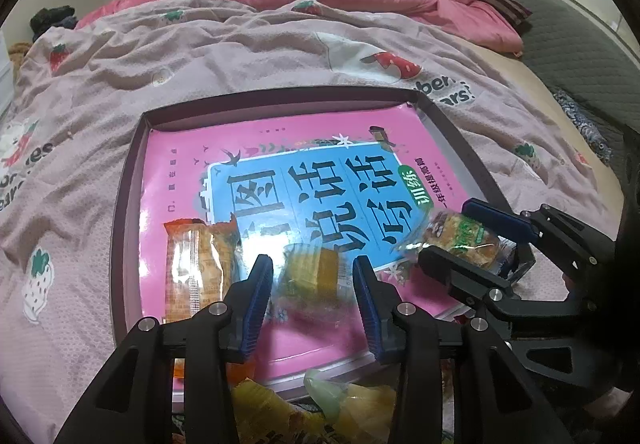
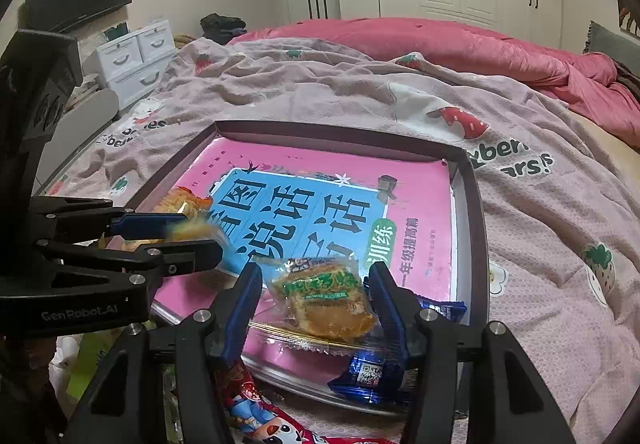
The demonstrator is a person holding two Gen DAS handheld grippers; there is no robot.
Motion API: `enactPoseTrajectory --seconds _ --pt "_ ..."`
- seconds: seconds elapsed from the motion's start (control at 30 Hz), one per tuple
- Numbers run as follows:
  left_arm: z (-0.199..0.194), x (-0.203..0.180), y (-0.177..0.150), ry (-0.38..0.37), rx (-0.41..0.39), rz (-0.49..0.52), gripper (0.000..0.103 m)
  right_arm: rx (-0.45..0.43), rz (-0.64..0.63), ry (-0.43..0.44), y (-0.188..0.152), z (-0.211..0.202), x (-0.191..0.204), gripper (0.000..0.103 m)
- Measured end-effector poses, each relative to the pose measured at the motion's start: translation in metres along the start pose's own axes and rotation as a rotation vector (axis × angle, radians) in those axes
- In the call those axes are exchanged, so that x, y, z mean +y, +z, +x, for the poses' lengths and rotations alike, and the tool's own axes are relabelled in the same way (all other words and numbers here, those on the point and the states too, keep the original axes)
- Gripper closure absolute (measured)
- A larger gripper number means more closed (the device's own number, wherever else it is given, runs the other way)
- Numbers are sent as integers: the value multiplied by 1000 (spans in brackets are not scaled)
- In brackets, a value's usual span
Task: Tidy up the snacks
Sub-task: 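Open the left tool releasing the biscuit packet while the right tool releases the clear bag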
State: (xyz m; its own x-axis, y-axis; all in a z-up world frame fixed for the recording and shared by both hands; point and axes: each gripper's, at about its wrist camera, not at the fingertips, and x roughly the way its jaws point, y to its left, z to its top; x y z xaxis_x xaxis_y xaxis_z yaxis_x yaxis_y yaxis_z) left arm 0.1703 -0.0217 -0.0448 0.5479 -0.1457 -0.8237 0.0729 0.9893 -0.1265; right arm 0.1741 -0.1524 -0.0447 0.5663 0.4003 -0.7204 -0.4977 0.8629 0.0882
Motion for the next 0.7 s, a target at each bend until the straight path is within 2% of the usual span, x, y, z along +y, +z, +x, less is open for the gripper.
enactPoseTrajectory --seconds 0.13,0.4,0.53,0.7 --pt "-4 0 1 0 -8 3 55 -7 3 4 1 -2 0 47" --pt "-13 -2 4 4 -25 10 53 -41 20 6 4 -12 -5 46" --pt "-22 -2 7 -2 -43 6 49 -68 34 8 6 -21 -7 42" --pt "-36 -2 10 -8 -71 0 48 -97 48 8 8 -30 -11 40"
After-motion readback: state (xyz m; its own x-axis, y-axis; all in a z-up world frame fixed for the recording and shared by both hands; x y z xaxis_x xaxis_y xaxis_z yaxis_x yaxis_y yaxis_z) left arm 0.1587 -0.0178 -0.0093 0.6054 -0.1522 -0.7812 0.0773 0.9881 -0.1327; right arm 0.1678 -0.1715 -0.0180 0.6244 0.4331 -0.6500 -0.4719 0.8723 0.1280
